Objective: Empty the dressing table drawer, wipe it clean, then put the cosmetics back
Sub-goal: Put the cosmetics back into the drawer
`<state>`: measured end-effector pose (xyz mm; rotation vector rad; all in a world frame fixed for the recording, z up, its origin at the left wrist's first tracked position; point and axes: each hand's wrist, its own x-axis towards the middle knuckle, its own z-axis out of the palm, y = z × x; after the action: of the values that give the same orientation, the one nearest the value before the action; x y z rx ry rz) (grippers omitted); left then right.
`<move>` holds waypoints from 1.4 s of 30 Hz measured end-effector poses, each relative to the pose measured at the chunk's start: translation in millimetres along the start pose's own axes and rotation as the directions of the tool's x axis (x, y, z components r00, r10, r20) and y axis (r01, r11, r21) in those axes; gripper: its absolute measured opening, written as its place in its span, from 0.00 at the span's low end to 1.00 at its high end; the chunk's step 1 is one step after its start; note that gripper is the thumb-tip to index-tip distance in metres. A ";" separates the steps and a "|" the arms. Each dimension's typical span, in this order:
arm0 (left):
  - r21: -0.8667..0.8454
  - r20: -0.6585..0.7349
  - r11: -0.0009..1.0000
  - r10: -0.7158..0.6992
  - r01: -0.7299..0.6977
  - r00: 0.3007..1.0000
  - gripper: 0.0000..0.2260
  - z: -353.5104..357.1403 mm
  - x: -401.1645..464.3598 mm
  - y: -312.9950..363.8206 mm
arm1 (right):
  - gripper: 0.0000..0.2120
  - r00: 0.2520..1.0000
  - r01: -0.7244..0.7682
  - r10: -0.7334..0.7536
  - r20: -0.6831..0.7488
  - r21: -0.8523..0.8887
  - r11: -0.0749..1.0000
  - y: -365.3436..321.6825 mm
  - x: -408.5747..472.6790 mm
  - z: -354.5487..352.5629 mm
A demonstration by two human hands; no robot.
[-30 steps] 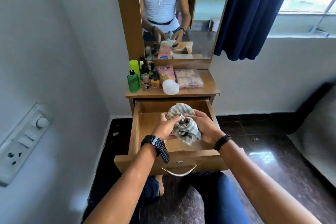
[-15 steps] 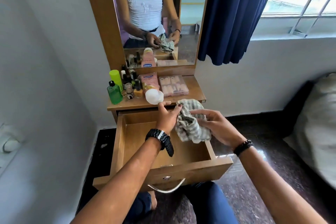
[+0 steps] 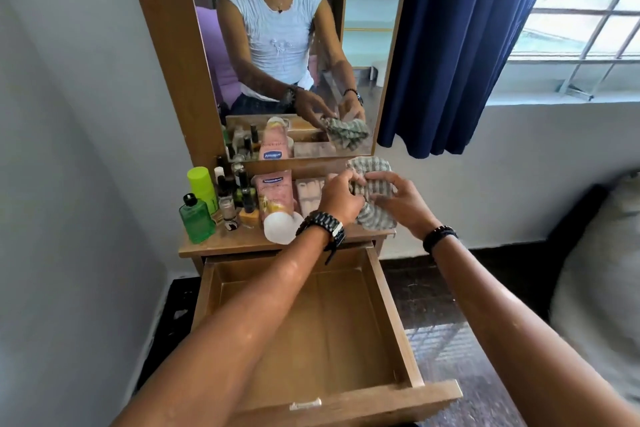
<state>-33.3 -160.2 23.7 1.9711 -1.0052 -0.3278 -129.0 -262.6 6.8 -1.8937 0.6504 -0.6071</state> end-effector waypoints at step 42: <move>0.540 0.048 0.826 0.164 -0.164 0.985 0.32 32.1 -54.4 -43.0 | 0.12 0.971 0.179 -0.230 -0.062 -0.444 0.878 15.9 -16.7 12.2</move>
<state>-63.4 -125.5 -37.3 2.3582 -1.3700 0.0722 -135.8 -249.0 -14.5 -2.3842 0.7061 -0.7557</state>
